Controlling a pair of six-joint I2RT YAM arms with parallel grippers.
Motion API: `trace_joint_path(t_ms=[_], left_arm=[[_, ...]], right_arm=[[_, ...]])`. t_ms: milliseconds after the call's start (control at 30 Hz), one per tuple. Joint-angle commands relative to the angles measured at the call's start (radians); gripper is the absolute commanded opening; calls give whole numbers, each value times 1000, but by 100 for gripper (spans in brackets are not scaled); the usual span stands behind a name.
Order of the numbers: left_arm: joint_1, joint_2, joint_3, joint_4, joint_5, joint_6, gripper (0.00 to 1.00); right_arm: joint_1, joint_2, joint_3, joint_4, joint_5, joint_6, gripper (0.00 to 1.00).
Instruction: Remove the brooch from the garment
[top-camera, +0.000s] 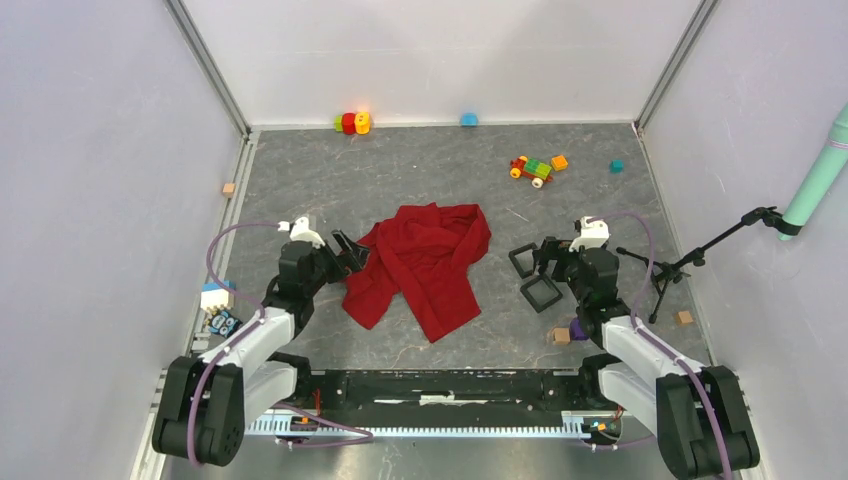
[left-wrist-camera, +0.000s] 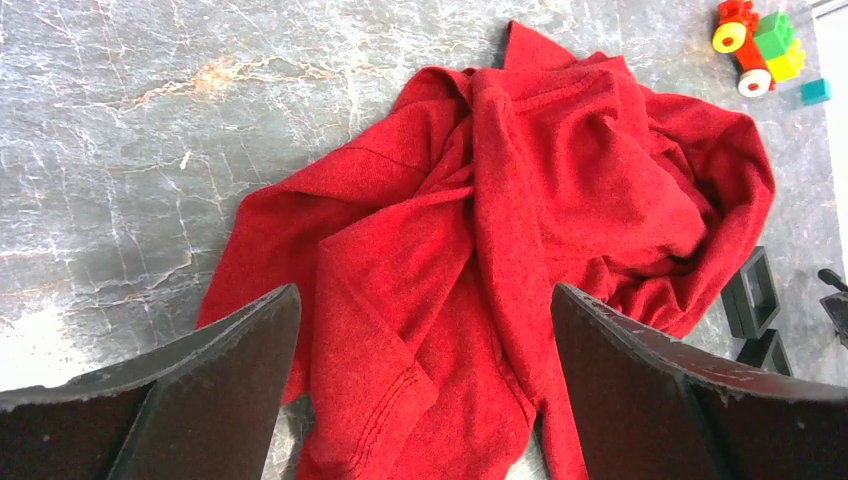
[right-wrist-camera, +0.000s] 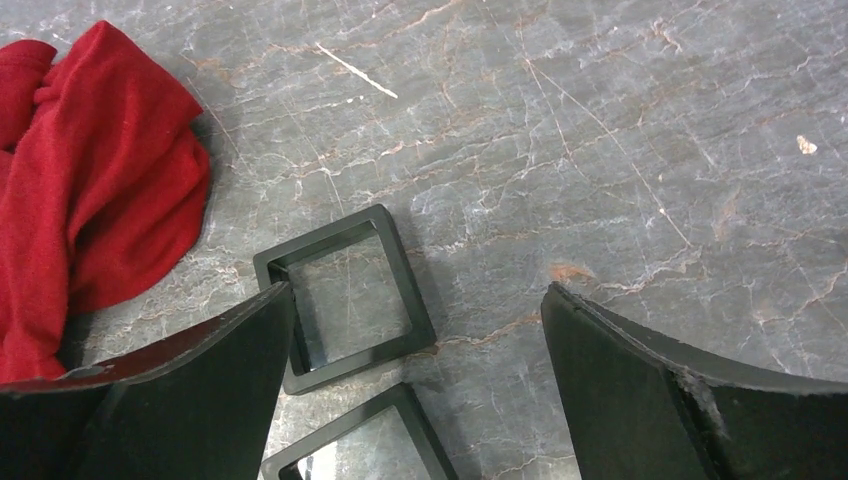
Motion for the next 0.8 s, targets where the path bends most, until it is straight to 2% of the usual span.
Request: trace_joint_path(t_ms=[0, 167, 333, 433, 533, 600, 767], left_arm=[[3, 41, 92, -92, -37, -17, 100], [3, 9, 79, -137, -110, -42, 100], [3, -15, 15, -27, -56, -59, 100], [3, -9, 20, -25, -48, -59, 100], [3, -13, 15, -13, -32, -59, 100], [3, -22, 10, -6, -21, -58, 100], [3, -57, 7, -13, -14, -62, 100]], right_arm=[[4, 32, 21, -3, 31, 32, 98], [10, 54, 11, 19, 27, 39, 98], [90, 101, 57, -3, 83, 33, 98], [212, 95, 87, -15, 146, -21, 98], [321, 78, 110, -42, 133, -64, 98], [395, 70, 134, -94, 119, -69, 94], [691, 82, 155, -156, 162, -11, 88]])
